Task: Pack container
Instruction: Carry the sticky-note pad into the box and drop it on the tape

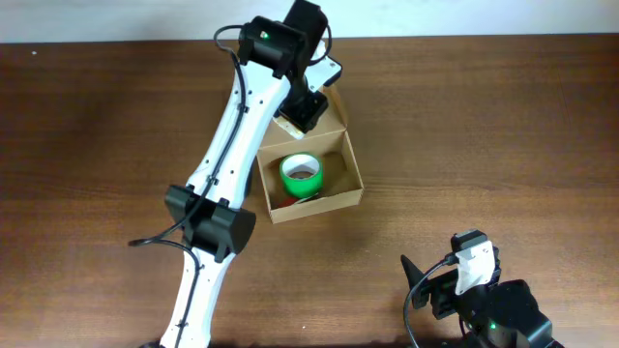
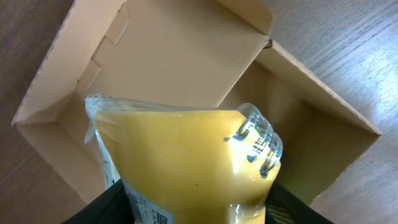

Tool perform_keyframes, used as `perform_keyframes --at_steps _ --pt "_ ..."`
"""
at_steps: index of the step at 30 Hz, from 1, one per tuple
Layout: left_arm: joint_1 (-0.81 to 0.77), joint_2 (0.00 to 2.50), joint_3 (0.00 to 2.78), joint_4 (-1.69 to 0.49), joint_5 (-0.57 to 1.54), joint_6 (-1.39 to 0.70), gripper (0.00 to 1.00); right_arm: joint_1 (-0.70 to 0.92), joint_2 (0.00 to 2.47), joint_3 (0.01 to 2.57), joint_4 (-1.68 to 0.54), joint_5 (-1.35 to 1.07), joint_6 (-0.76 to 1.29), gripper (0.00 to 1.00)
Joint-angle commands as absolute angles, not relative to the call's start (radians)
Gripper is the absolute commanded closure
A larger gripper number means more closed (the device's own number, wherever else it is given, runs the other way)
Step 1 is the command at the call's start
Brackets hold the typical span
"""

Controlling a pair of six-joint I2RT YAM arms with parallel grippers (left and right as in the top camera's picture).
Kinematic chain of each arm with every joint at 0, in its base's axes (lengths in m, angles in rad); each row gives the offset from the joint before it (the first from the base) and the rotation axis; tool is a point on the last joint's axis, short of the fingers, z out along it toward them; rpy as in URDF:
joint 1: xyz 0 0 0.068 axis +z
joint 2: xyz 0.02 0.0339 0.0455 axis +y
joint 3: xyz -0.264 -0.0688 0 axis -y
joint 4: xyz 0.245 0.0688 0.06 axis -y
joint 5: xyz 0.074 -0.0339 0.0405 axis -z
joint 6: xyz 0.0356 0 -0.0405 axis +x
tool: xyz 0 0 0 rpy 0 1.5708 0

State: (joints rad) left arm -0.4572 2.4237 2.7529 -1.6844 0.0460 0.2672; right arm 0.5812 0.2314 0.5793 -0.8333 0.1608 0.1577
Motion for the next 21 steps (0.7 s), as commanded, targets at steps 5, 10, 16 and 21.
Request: perform_keyframes --at_steps 5,10,16,21 --pt "-0.490 2.429 2.642 -1.688 0.057 0.286 0.43 0.577 0.224 0.577 -0.831 0.177 0.166 0.01" --pt "-0.501 2.429 2.459 -1.688 0.057 0.286 0.43 0.577 0.224 0.577 -0.831 0.177 0.166 0.01" --pt "-0.514 2.429 2.324 -1.684 0.057 0.295 0.43 0.577 0.224 0.577 -0.831 0.177 0.166 0.01" --pt "-0.516 2.429 2.321 -1.686 0.057 0.294 0.42 0.577 0.224 0.577 -0.831 0.177 0.166 0.01"
